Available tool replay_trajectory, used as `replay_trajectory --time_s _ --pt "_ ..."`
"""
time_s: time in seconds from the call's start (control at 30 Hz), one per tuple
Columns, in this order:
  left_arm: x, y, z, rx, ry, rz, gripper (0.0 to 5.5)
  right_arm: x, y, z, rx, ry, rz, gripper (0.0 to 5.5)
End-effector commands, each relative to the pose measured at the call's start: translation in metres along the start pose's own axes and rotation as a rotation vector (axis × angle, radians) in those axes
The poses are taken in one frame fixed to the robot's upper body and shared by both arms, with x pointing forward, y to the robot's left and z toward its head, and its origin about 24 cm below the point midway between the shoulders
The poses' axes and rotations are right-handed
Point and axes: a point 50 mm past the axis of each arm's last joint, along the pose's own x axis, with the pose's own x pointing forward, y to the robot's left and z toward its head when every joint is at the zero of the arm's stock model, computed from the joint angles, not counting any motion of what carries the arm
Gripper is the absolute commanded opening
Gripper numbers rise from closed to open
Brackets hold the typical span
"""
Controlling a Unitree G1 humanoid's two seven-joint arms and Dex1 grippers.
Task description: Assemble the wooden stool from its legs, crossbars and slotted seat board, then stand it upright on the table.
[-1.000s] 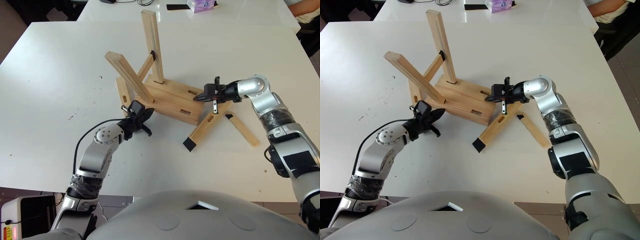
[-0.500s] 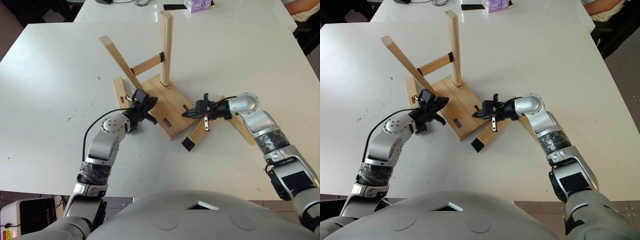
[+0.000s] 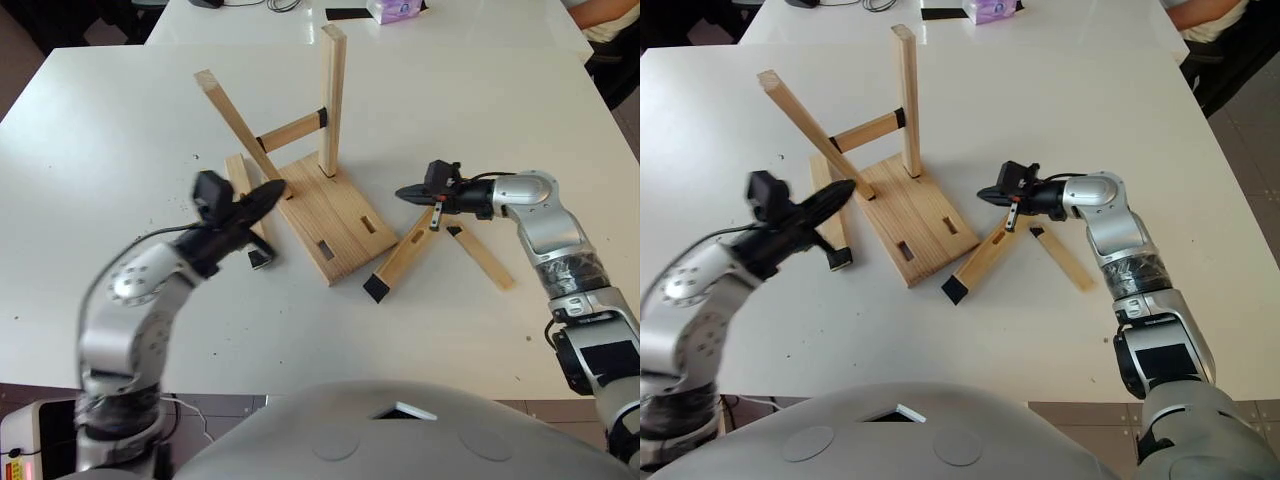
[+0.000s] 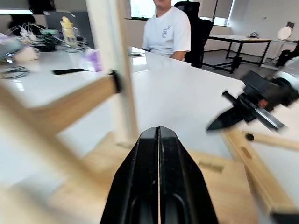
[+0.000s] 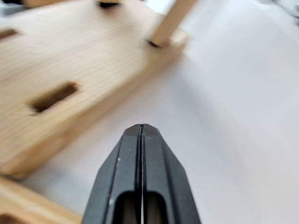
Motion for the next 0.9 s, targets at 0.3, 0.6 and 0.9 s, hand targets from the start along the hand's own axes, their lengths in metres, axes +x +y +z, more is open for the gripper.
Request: replay_trajectory --time_s 0.3,0.6,0.9 --pt "0.005 -0.044 -0.058 -0.027 0.306 -0.224 0.00 0.034 0.005 -0.016 -0.002 0.076 0.059 0.02" --pt "0.038 -0.026 -0.065 0.058 0.369 -0.092 0.00 0.049 0.003 0.000 -0.103 0.111 0.242 0.02" --pt "0.052 -0.032 -0.072 0.040 0.366 -0.046 0.00 0.056 0.009 0.016 -0.161 0.110 0.430 0.02"
